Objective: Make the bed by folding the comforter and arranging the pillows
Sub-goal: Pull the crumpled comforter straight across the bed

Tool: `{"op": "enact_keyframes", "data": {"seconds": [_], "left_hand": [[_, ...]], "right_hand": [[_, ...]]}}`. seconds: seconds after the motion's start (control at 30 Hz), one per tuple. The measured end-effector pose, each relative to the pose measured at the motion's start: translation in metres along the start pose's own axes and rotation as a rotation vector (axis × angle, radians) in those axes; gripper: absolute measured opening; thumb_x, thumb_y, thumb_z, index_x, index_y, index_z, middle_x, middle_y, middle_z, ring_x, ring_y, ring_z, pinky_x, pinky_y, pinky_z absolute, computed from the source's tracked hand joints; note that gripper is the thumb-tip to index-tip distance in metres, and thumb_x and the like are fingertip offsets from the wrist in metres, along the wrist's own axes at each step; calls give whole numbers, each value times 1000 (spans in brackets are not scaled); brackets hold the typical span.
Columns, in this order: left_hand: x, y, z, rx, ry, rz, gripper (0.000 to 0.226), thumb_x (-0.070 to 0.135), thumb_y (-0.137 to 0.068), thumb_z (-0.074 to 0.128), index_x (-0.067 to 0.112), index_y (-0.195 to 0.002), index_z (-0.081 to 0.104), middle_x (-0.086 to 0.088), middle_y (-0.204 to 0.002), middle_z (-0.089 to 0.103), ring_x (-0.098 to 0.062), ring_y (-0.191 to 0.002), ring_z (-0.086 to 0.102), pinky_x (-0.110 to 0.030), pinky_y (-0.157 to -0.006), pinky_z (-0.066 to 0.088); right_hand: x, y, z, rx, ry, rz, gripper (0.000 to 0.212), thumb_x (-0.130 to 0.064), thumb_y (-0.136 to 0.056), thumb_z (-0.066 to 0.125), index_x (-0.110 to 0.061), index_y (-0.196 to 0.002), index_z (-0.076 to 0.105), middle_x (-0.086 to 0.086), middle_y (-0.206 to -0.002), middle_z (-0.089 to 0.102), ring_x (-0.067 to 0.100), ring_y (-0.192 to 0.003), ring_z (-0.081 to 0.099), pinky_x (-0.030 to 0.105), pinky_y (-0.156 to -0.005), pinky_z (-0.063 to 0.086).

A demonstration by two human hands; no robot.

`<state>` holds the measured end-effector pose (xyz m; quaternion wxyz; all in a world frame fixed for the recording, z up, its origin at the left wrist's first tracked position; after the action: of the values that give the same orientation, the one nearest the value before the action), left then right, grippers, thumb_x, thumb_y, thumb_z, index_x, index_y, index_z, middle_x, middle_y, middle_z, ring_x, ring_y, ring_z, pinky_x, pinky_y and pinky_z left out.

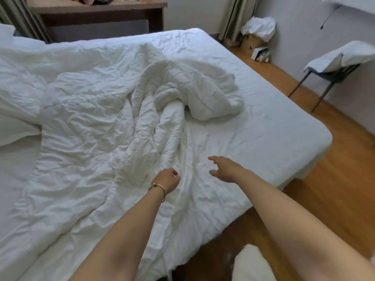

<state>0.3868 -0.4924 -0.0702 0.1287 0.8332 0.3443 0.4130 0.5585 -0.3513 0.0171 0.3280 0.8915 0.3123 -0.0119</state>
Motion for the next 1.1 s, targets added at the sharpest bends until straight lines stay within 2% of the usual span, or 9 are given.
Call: {"op": "enact_keyframes", "data": {"seconds": [0.23, 0.37, 0.5, 0.6, 0.67, 0.73, 0.87, 1.0, 1.1], "left_hand": [[99, -33, 98, 92, 209, -27, 25, 28, -89, 55, 21, -111, 64, -1, -111, 65, -14, -91, 59, -28, -82, 49], [134, -54, 128, 124, 171, -94, 27, 31, -89, 58, 26, -115, 59, 6, -111, 60, -12, -92, 59, -31, -82, 53], [165, -76, 128, 320, 228, -116, 35, 36, -87, 60, 30, -122, 56, 11, -110, 56, -8, -98, 54, -30, -84, 49], [174, -111, 122, 373, 227, -121, 39, 39, -86, 62, 33, -124, 56, 11, -114, 58, -6, -101, 54, -29, -85, 50], [172, -154, 111, 414, 185, -130, 44, 43, -85, 61, 35, -128, 54, 9, -122, 57, -8, -112, 52, -32, -91, 48], [166, -206, 96, 459, 119, -181, 52, 48, -86, 60, 36, -135, 48, 8, -137, 50, -13, -129, 43, -38, -103, 40], [154, -283, 103, 509, -115, -287, 65, 53, -88, 55, 40, -147, 29, 7, -156, 25, -18, -145, 14, -52, -114, 13], [144, -329, 111, 642, -286, -290, 73, 53, -85, 61, 38, -148, 27, 1, -157, 22, -24, -146, 11, -54, -114, 8], [122, -349, 107, 710, -332, -441, 83, 48, -85, 64, 35, -152, 17, -3, -158, 14, -27, -144, 14, -53, -114, 12]], "right_hand": [[135, -9, -4, -72, -143, 39, 59, -37, -99, 49, -24, -152, 26, 6, -152, 35, 25, -133, 42, 41, -108, 39], [192, -45, -29, -59, -211, -7, 61, -41, -98, 49, -22, -151, 27, 8, -151, 36, 26, -132, 44, 41, -106, 40], [180, -103, -70, 0, -221, -159, 63, -45, -96, 51, -33, -152, 23, 9, -150, 34, 26, -130, 44, 36, -101, 42], [149, -154, -90, 3, -273, -216, 67, -48, -94, 53, -40, -151, 19, 10, -147, 31, 27, -117, 51, 30, -85, 43], [133, -196, -98, 5, -263, -245, 68, -47, -93, 56, -41, -150, 19, 9, -146, 32, 26, -120, 49, 31, -90, 43], [121, -243, -103, 27, -179, -266, 70, -48, -90, 58, -44, -148, 19, 5, -147, 34, 26, -129, 42, 44, -104, 39], [112, -321, -105, 102, -146, -253, 73, -47, -87, 62, -49, -145, 18, 7, -150, 24, 35, -137, 24, 56, -107, 33], [123, -378, -96, 188, 68, -267, 87, -59, -81, 64, -61, -141, 1, -2, -159, -10, 44, -144, -10, 68, -106, 19], [129, -422, -97, 327, 191, -223, 102, -63, -73, 69, -63, -138, -10, -2, -155, -30, 49, -138, -28, 77, -101, 3]]}}
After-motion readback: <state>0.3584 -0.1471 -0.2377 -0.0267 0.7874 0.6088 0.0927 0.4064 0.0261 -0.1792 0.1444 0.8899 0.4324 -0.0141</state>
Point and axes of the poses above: each hand's wrist, its own y-axis away from the middle knuckle, its own z-axis out of the palm, x = y × z, the point moved 1 cm from there along -y, towards the middle knuckle
